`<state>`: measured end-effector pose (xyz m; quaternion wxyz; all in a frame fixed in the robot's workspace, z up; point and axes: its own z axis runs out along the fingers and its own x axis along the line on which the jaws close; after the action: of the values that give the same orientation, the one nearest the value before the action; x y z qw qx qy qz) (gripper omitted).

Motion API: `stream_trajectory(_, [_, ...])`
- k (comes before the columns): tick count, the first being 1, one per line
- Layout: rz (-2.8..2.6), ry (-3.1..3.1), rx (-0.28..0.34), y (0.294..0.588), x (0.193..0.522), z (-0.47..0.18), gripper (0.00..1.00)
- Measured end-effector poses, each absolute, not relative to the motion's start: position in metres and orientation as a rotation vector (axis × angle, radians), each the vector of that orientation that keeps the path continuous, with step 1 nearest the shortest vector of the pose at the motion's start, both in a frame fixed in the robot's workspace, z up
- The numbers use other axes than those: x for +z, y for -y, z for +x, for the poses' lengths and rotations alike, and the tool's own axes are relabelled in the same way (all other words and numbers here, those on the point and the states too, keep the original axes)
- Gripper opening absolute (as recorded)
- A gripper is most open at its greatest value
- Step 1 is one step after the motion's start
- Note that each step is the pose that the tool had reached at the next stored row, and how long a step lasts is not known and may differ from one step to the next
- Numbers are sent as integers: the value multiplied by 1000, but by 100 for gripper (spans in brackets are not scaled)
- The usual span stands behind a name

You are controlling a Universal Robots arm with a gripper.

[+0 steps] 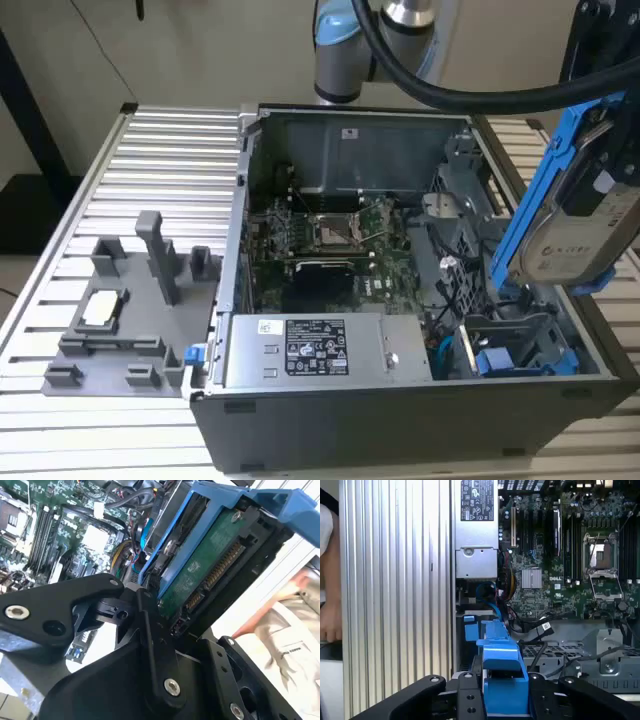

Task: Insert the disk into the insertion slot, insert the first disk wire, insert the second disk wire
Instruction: 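Insert the disk into the insertion slot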

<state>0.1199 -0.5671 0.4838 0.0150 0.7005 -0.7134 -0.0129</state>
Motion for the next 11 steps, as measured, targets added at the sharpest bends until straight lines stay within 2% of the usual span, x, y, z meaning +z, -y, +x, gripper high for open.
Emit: stream_trajectory(11, [2180, 2220, -40, 567, 484, 120, 33])
